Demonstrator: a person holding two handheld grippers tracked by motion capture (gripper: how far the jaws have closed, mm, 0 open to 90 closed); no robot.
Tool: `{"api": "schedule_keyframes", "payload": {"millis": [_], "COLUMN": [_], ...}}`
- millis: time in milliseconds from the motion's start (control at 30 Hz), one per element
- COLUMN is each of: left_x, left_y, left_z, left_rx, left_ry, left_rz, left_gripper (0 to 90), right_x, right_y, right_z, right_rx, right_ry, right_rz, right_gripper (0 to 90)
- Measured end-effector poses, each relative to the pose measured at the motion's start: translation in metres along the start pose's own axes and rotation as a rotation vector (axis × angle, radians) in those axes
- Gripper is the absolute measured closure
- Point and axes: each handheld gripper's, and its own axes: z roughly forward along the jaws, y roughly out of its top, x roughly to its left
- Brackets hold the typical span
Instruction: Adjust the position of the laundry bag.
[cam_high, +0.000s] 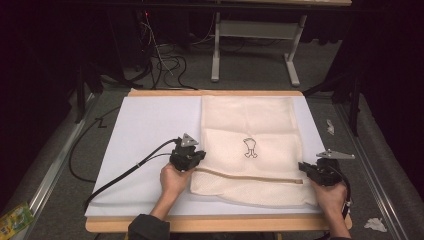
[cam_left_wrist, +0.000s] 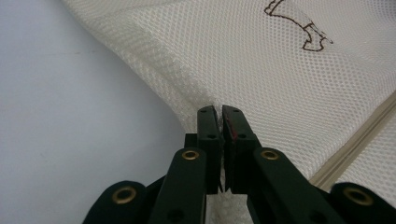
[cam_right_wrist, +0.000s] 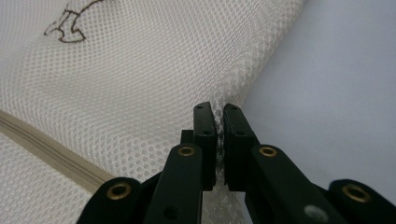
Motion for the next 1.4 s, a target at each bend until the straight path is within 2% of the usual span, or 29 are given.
{"api": "schedule_keyframes", "payload": {"millis": [133, 167, 267, 400, 567, 667, 833, 1033, 1133, 1200, 1367, 1400], "left_x": [0.001, 0.004, 0.007, 0.010, 0.018, 0.023, 0.026, 0.031, 0.032, 0.033, 0.040, 0.042], "left_y": [-0.001, -0.002, -0.004, -0.006, -0.012, -0.015, -0.017, -0.020, -0.022, -0.023, -0.027, -0.029], "left_z": [-0.003, -0.004, -0.007, -0.013, -0.023, -0.026, -0.030, -0.034, -0.037, -0.040, -0.044, -0.046], "left_rx": [-0.004, -0.013, -0.031, -0.043, -0.055, -0.061, -0.061, -0.075, -0.063, -0.060, -0.071, -0.072], "left_ry": [0.004, -0.005, -0.009, -0.010, 0.011, 0.016, 0.025, 0.032, 0.048, 0.057, 0.067, 0.068], "left_rz": [0.008, -0.005, -0.013, -0.025, -0.025, -0.041, -0.041, -0.059, -0.044, -0.033, -0.050, -0.063], "left_gripper": [86.7, 86.7, 86.7, 86.4, 86.3, 86.3, 86.3, 86.2, 86.2, 86.2, 86.2, 86.2], "right_x": [0.001, 0.003, 0.004, 0.006, 0.012, 0.016, 0.020, 0.024, 0.027, 0.029, 0.035, 0.037], "right_y": [0.000, 0.001, 0.002, 0.003, 0.004, 0.006, 0.008, 0.009, 0.011, 0.013, 0.017, 0.018], "right_z": [-0.002, 0.000, 0.000, -0.001, 0.002, 0.006, 0.007, 0.010, 0.011, 0.010, 0.014, 0.016], "right_rx": [-0.020, -0.015, -0.015, -0.025, -0.030, -0.031, -0.033, -0.037, -0.033, -0.038, -0.041, -0.038], "right_ry": [0.005, 0.011, 0.013, 0.039, 0.065, 0.079, 0.088, 0.107, 0.115, 0.119, 0.129, 0.135], "right_rz": [-0.008, -0.009, -0.008, -0.002, -0.009, -0.012, -0.016, -0.025, -0.013, -0.021, -0.037, -0.036], "right_gripper": [87.3, 87.2, 87.2, 87.2, 87.2, 87.2, 87.2, 87.1, 87.0, 87.0, 87.0, 87.0]}}
